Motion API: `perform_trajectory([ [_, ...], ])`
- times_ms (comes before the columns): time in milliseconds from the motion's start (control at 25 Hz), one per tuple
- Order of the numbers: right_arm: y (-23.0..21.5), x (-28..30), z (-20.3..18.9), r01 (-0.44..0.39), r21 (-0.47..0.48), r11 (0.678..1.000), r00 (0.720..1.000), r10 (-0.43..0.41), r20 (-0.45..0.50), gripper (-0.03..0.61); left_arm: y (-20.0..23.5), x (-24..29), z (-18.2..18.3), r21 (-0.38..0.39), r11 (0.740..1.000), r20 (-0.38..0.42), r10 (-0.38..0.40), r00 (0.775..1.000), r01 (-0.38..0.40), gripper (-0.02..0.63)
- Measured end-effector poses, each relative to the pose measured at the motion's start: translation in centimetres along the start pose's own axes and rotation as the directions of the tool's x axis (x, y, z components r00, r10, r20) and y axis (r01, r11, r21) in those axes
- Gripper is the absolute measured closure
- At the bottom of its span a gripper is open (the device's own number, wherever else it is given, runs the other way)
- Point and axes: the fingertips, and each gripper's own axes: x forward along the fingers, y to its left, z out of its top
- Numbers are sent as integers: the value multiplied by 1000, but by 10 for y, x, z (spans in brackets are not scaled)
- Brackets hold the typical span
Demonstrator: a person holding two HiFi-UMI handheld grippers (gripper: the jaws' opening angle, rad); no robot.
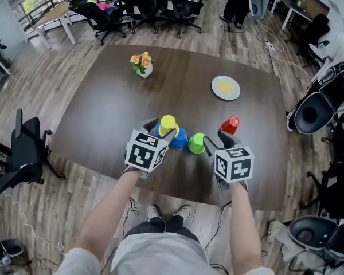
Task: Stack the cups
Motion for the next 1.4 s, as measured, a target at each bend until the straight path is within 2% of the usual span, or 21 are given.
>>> perform_trajectory([
  [320,3,-26,8,105,-40,994,994,-105,1,368,-19,-39,45,87,993,127,-88,988,77,344],
  [640,-51,-64,11,152,-73,986,988,-152,5,368,-87,-22,74,132,982,165,-155,974,134,347],
  [840,-86,-59,7,100,-154,983,993,-109,-52,368,-121,14,69,91,988,124,-132,983,121,347],
  [1000,-108,-40,4,26,-186,982,994,-46,-104,368,-135,42,62,49,994,85,-97,992,93,347],
  [1160,-123,-17,0,-56,-237,970,986,16,-167,356,-135,61,56,17,998,55,-55,997,54,347],
  [1400,-139,14,-8,-132,-280,951,964,58,-258,331,-119,71,54,-28,1000,54,12,998,-11,348],
])
